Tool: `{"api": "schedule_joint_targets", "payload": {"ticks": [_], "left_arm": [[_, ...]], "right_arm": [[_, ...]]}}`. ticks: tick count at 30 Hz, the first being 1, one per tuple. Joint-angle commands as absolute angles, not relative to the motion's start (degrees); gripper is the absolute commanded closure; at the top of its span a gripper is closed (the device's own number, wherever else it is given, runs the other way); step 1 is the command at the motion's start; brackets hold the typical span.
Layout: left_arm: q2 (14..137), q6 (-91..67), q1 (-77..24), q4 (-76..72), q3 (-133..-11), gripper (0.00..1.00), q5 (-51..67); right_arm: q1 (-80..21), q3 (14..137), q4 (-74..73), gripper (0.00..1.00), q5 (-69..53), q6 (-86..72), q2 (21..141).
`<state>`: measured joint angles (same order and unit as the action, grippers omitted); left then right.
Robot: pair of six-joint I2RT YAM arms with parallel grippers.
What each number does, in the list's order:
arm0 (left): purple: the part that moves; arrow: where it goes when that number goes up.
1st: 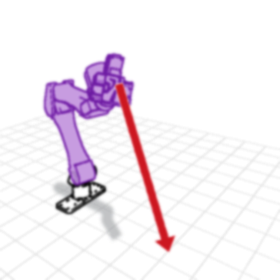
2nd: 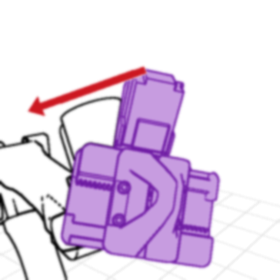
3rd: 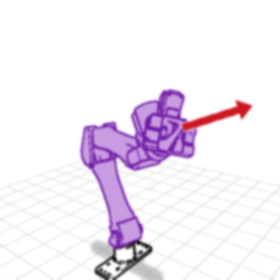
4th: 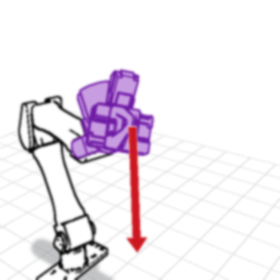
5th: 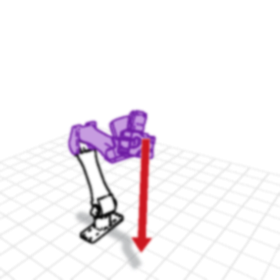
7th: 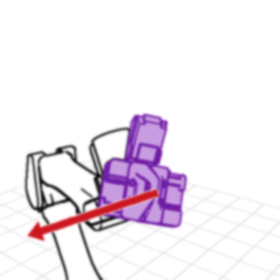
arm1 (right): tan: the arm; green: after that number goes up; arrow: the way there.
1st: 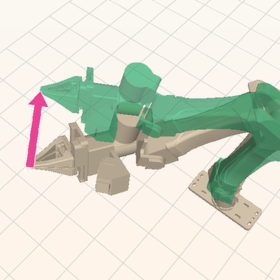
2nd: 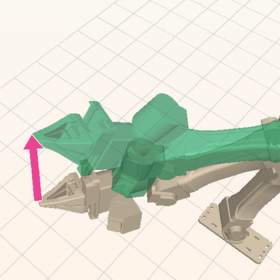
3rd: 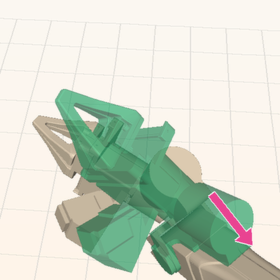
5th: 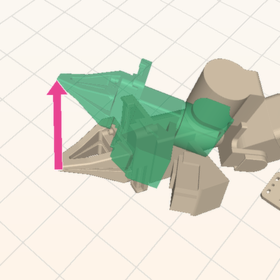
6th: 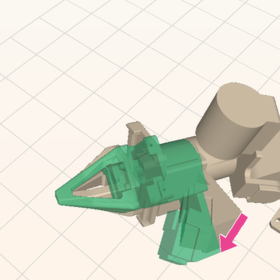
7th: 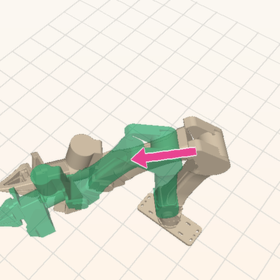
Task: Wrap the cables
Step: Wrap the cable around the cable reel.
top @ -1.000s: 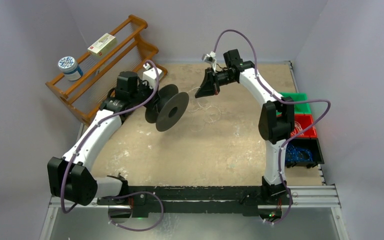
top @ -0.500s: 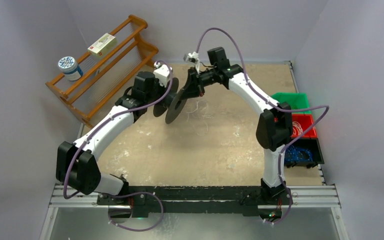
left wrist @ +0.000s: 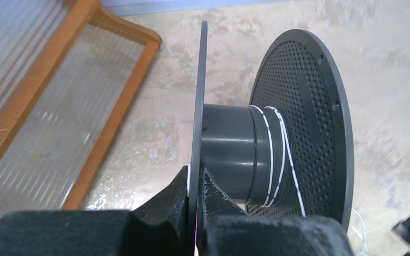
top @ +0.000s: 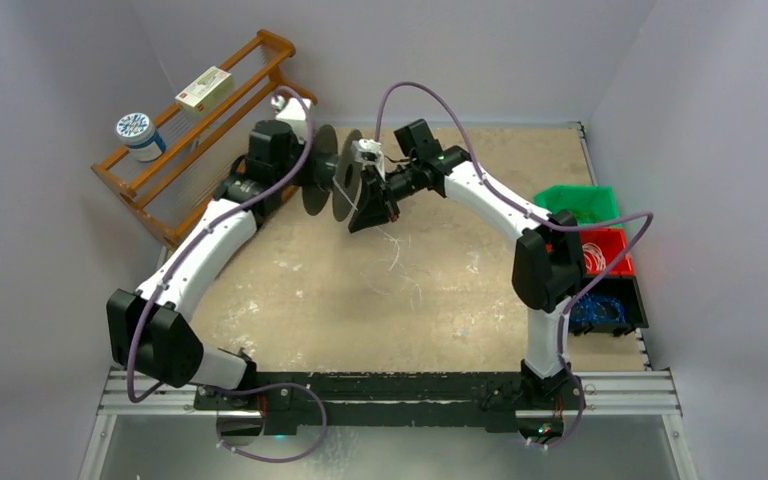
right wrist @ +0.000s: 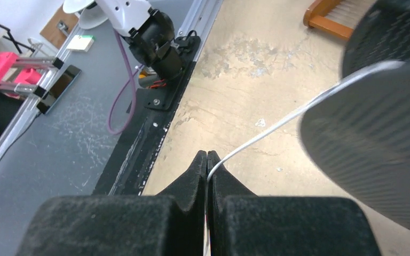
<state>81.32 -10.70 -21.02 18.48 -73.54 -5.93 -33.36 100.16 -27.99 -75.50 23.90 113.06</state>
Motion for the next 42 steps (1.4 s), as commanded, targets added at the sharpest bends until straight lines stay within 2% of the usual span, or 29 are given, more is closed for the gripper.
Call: {"api": "schedule_joint_targets", "payload": {"ticks": [1,8,18,25,31,34,38,42], "left_arm": [[77.13,-21.24,-12.87,11.48,-80.77,1.0,-1.57],[74.22,-26.3,-7.54,13.43,-84.07,1.0,6.54],[70.22,-32.73,1.51,12.87,-84.39,1.0,19.36],[70.38,-32.16,1.77,11.7,-80.13,1.0,32.14],[69.39,-33.37,1.82,5.38,-75.38,1.0,44.48],[69.92,-27.36,1.6,9.37,-76.08,1.0,46.97],[70.25,-12.34,0.5,20.42,-76.24,1.0,44.3],[70.67,-2.56,-0.62,25.33,-73.38,1.0,43.72]], "right_arm": [[-34.8,97.94,-39.48,1.0,-77.35,34.81,110.17],[-34.67,94.26,-44.57,1.0,-79.68,40.5,108.97],[-30.95,82.87,-24.87,1.0,-77.29,24.76,102.41],[-21.57,81.24,-15.64,1.0,-78.21,14.31,103.19],[-18.08,80.24,-9.66,1.0,-76.36,7.61,104.48],[-16.3,80.48,-6.92,1.0,-76.93,4.4,104.55],[-13.71,81.21,-3.64,1.0,-76.92,0.63,103.84],[-12.32,83.62,-2.45,1.0,-77.16,-2.41,104.28]]}}
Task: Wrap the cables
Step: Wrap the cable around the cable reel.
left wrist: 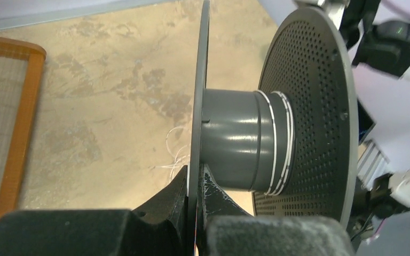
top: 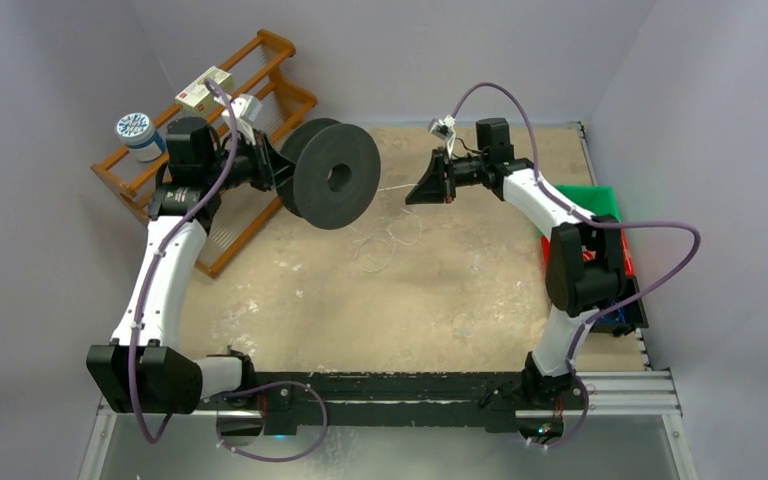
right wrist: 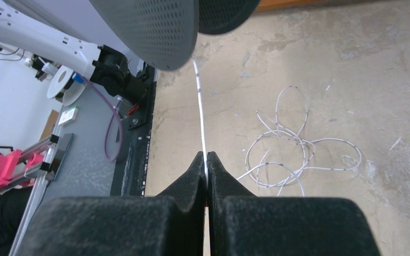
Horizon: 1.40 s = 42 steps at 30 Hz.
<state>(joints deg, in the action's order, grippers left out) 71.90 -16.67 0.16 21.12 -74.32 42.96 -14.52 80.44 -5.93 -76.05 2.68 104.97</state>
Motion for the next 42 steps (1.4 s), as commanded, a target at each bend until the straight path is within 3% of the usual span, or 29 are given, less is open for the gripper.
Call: {"api": "schedule_joint_targets", "payload": {"ticks": [1,4,9,15,28,32,36,42], "left_arm": [[70.81,-0.69,-1.05,26.42,-72.85,1.0,44.24],[70.6,5.69,-2.4,28.24,-71.58,1.0,43.19],[69.14,10.79,-7.96,27.43,-69.54,1.0,31.14],[68.61,10.79,-12.13,22.63,-67.11,1.0,16.09],[73.41,12.39,-22.23,17.51,-64.99,1.0,-1.04],[76.64,9.62,-23.89,16.46,-65.46,1.0,-5.35],[78.79,6.45,-23.85,15.52,-66.63,1.0,-9.13],[81.24,0.61,-23.83,16.46,-70.35,1.0,-10.85]], "right_arm": [[-12.11,84.42,-2.35,1.0,-77.28,-2.86,104.44],[-11.73,86.77,-1.65,1.0,-77.85,-4.43,104.71],[-10.29,88.5,6.36,1.0,-80.51,-12.98,103.12],[-9.94,86.76,23.54,1.0,-82.54,-27.37,100.42],[-15.75,79.62,59.27,1.0,-84.6,-55.66,100.9],[-19.55,77.7,80.95,1.0,-86.62,-72.37,103.15],[-22.05,79.91,119.87,1.0,-88.8,-106.88,110.57],[-25.5,78.98,123.66,1.0,-90.75,-109.49,114.51]]}}
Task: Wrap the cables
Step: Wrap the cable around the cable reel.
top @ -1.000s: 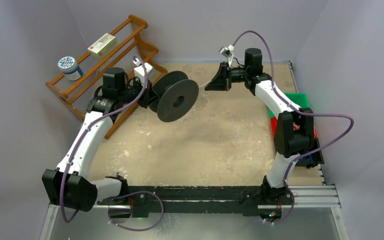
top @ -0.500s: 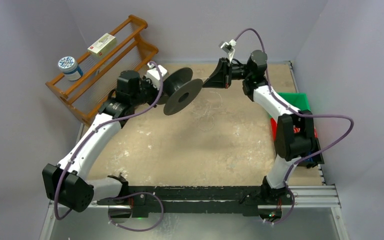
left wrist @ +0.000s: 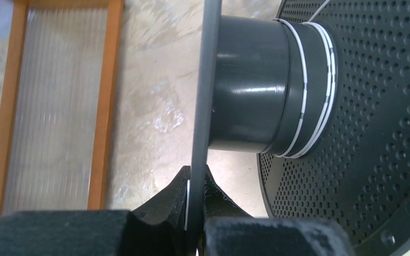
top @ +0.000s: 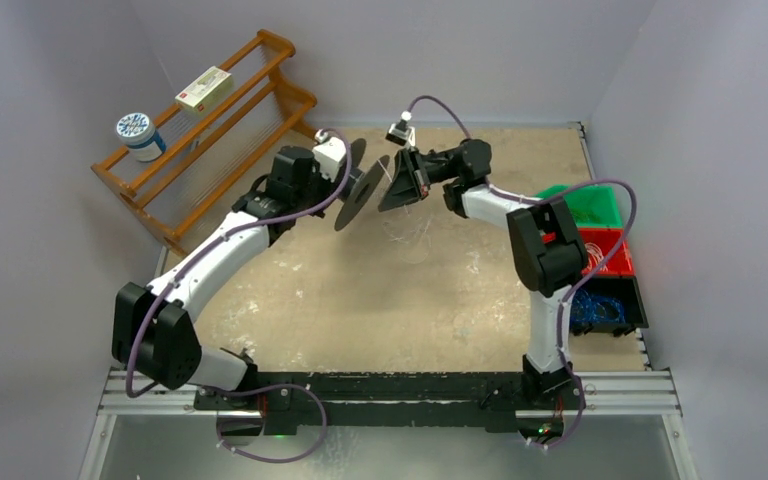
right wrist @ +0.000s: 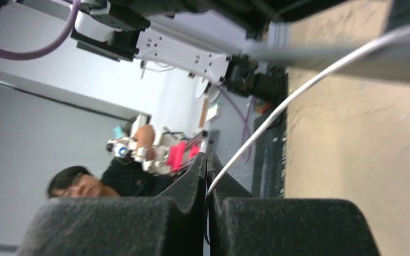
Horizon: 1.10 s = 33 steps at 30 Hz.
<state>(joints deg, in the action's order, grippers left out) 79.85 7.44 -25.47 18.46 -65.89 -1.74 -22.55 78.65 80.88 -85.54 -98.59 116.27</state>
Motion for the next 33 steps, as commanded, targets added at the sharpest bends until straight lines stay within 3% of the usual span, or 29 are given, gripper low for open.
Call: {"api": "schedule_joint_targets", "payload": {"ticks": [1,8,13,17,21,22,27,33], "left_arm": [[81.56,-1.05,-23.82,16.8,-70.97,1.0,-11.16],[81.31,-6.17,-23.82,16.52,-71.63,1.0,-10.54],[81.53,-8.77,-23.82,15.75,-71.75,1.0,-2.4],[81.49,-9.76,-23.65,15.39,-72.11,1.0,-0.29],[81.65,-12.75,-21.02,14.61,-72.5,1.0,3.38],[81.89,-13.94,-20.08,14.57,-72.77,1.0,4.55],[83.06,-18.46,-17.55,14.16,-73.89,1.0,6.48],[83.67,-21.8,-16.97,14.15,-73.66,1.0,5.14]], "right_arm": [[-26.08,78.63,123.62,1.0,-90.79,-109.27,114.5],[-27.51,77.8,120.7,1.0,-89.34,-109.19,114.64],[-27.53,73.04,94.62,1.0,-85.62,-88.65,110.54],[-27.6,73.25,60.68,1.0,-81.77,-62.27,105.68],[-29.26,91.21,-6.03,1.0,-63.34,-4.6,105.07],[-30.06,92.79,-9.98,1.0,-60.96,-0.84,105.3],[-33.3,85.24,-2.75,1.0,-56.06,-0.95,103.39],[-40.5,88.24,-11.0,1.0,-46.17,10.57,104.63]]}}
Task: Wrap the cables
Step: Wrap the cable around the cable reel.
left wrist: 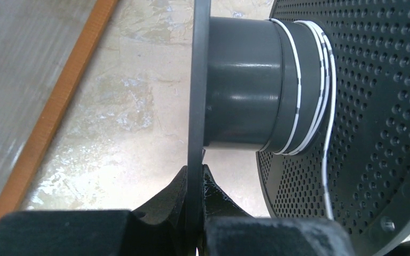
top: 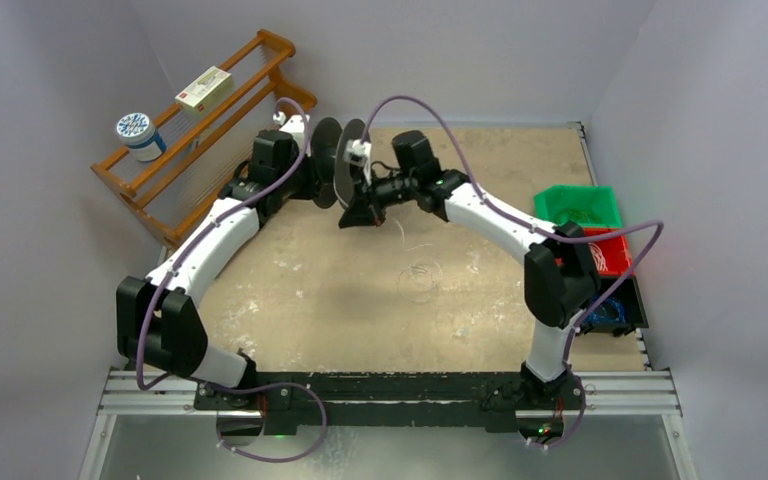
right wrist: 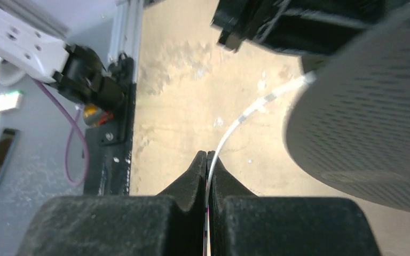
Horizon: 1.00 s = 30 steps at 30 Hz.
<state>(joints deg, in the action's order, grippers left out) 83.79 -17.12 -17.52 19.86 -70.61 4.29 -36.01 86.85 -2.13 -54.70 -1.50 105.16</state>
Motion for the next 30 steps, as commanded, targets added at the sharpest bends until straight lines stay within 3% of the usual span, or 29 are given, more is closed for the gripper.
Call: {"api": "schedule_joint_targets", "payload": {"ticks": [1,14,24,30], "left_arm": [[83.67,-22.58,-16.51,14.16,-73.65,1.0,5.47],[78.42,-32.37,-6.09,9.22,-73.38,1.0,21.35],[75.07,-26.55,1.95,11.94,-72.85,1.0,37.22],[73.13,-20.77,2.39,13.35,-70.95,1.0,45.61]], "right_arm": [[-41.66,88.21,-11.59,1.0,-44.38,11.81,104.54],[-43.41,82.23,-10.3,1.0,-39.73,13.09,103.18],[-31.8,80.21,-6.51,1.0,-46.79,7.13,104.08],[-29.8,79.44,-5.06,1.0,-48.25,5.72,102.58]]}}
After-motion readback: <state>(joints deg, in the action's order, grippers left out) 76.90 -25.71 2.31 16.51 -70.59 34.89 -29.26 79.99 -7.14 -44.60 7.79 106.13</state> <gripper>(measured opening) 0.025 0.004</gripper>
